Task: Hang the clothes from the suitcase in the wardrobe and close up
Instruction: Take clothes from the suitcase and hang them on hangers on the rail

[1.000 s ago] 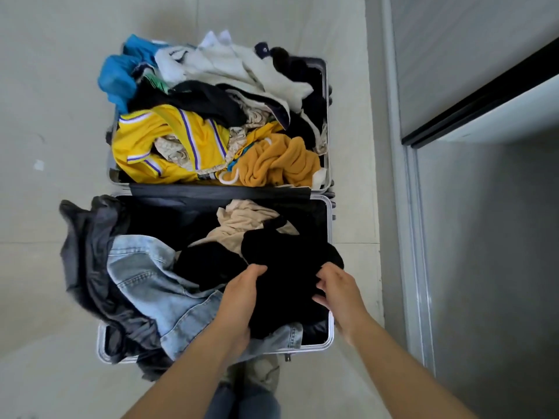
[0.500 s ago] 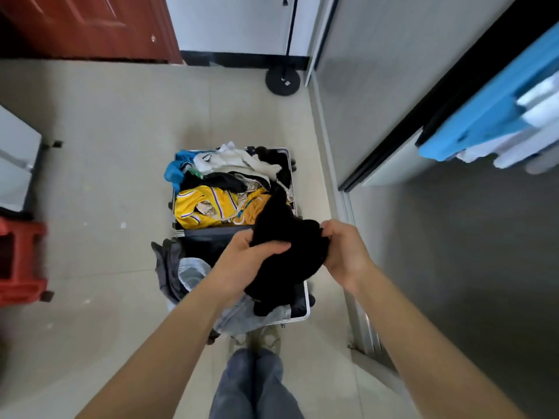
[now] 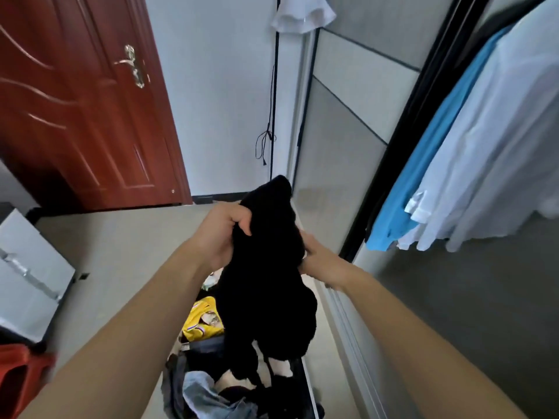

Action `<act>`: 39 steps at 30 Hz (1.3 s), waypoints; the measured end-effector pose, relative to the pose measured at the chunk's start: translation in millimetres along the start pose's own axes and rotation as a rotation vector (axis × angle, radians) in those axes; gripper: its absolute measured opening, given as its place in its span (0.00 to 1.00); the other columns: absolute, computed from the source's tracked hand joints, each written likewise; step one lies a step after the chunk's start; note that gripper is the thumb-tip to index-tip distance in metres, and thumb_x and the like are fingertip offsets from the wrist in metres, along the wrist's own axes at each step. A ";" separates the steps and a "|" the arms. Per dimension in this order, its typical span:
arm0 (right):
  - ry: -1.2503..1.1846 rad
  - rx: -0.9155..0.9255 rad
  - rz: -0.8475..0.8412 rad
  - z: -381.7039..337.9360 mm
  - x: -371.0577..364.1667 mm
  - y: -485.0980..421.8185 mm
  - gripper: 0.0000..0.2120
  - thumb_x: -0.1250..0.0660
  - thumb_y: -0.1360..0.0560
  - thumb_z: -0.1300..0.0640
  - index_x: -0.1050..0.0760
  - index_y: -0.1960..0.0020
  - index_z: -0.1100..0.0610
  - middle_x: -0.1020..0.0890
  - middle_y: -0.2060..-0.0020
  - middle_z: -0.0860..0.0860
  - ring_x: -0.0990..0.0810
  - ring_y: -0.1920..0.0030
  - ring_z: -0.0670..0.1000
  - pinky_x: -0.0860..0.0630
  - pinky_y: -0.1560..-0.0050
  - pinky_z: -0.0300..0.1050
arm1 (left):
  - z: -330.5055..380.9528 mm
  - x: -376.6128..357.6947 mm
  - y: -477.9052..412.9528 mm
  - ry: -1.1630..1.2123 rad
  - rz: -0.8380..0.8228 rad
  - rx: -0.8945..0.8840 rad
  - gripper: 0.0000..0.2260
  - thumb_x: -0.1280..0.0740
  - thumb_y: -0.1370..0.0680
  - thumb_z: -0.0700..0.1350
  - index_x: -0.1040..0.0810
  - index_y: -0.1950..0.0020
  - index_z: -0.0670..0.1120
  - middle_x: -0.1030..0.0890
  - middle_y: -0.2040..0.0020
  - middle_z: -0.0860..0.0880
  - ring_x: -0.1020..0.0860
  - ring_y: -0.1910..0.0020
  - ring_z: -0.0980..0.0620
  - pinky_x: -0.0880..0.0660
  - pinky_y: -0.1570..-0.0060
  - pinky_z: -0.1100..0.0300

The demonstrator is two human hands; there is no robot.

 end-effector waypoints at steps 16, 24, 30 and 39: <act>-0.375 0.112 0.020 -61.3 44.7 19.9 0.24 0.33 0.41 0.68 0.24 0.46 0.55 0.19 0.46 0.49 0.22 0.43 0.49 0.23 0.48 0.43 | 83.4 16.8 21.7 0.051 -0.021 -0.191 0.25 0.31 0.60 0.42 0.29 0.64 0.40 0.27 0.63 0.45 0.26 0.65 0.43 0.26 0.59 0.56; -0.125 0.100 -0.005 -66.2 11.0 17.3 0.13 0.32 0.24 0.52 0.21 0.40 0.48 0.17 0.44 0.44 0.21 0.41 0.46 0.31 0.33 0.51 | 101.2 20.2 16.1 -0.038 0.027 -0.228 0.28 0.32 0.57 0.40 0.42 0.64 0.40 0.45 0.58 0.41 0.46 0.63 0.37 0.49 0.57 0.51; -0.301 0.269 0.214 -86.9 71.8 33.5 0.10 0.36 0.20 0.57 0.23 0.43 0.63 0.17 0.49 0.55 0.19 0.48 0.54 0.24 0.43 0.48 | 114.0 38.7 8.4 -0.432 0.057 -0.282 0.14 0.34 0.49 0.44 0.36 0.69 0.46 0.36 0.68 0.47 0.35 0.67 0.48 0.40 0.65 0.57; -0.132 0.428 0.607 -122.7 131.3 66.8 0.08 0.35 0.20 0.61 0.22 0.57 0.54 0.19 0.64 0.46 0.22 0.62 0.44 0.26 0.57 0.35 | 94.3 22.5 -21.8 -0.705 0.028 -0.418 0.07 0.29 0.28 0.35 0.20 0.50 0.40 0.17 0.57 0.41 0.18 0.59 0.49 0.22 0.57 0.57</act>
Point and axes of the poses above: each hand's wrist, its own y-axis away from the middle knuckle, its own x-axis out of the back of the hand, z = x × y, the point moved 9 cm from there along -y, towards the middle knuckle
